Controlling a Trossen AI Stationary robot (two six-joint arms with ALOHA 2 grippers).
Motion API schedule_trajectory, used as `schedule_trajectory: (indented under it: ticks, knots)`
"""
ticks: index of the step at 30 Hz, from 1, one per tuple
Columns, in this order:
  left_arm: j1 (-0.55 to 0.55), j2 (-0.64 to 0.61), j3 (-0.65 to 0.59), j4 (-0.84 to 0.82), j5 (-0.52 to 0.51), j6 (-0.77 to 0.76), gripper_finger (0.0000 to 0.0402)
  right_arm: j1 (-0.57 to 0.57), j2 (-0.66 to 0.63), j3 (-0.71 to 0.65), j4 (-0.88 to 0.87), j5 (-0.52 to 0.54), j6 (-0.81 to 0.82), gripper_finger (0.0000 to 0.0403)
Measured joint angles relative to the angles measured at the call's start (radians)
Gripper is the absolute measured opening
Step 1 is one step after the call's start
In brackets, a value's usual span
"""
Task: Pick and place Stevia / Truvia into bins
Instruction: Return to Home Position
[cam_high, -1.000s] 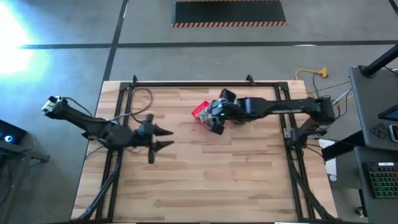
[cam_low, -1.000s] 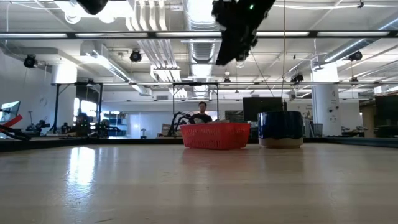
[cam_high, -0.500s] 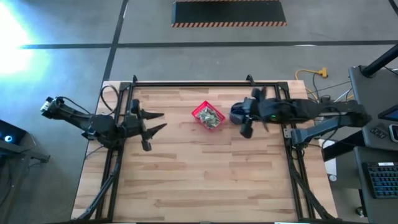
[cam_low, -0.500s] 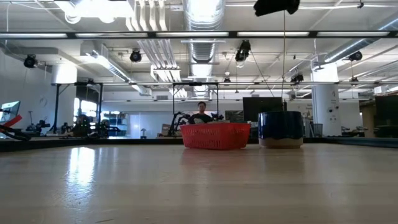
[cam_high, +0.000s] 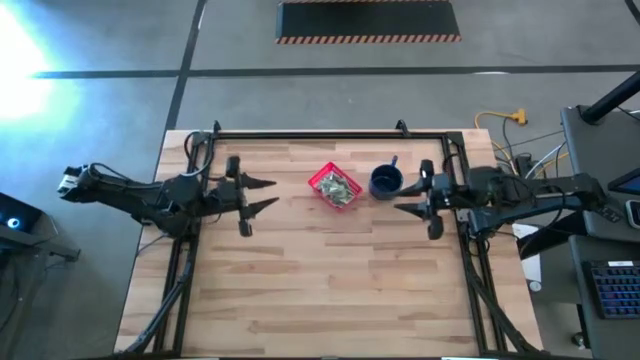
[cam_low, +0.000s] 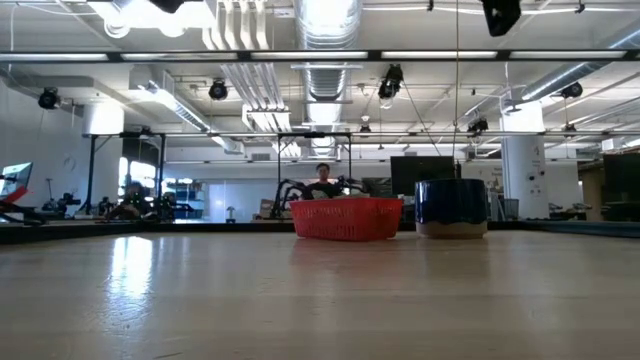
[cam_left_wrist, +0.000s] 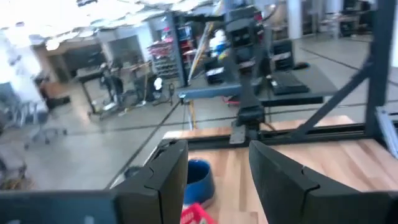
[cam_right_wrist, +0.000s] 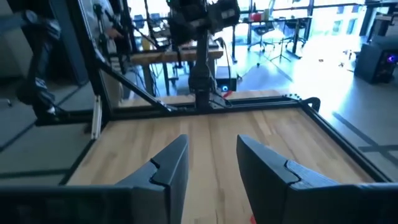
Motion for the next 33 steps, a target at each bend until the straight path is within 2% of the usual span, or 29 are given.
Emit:
schedule_trajectory:
  ticks: [7, 14, 22, 29, 33]
  knots:
    - [0.061, -0.116, -0.166, 0.111, 0.018, -0.051, 0.0155, 0.0, -0.164, -0.074, 0.005, 0.0, 0.017, 0.013]
    - [0.073, -0.285, -0.356, 0.241, 0.02, -0.078, 0.0155, 0.0, -0.302, -0.136, 0.003, 0.0, 0.021, 0.0123]
    - [0.073, -0.431, -0.526, 0.268, 0.049, -0.13, 0.0155, 0.0, -0.425, -0.226, 0.014, 0.001, 0.066, 0.0119]
    - [0.073, -0.605, -0.684, 0.407, 0.069, -0.127, 0.0155, 0.0, -0.508, -0.306, 0.078, 0.002, 0.087, 0.0113]
    - [0.073, -0.685, -0.697, 0.339, 0.101, -0.119, 0.0155, 0.0, -0.555, -0.365, 0.129, 0.002, 0.113, 0.0109]
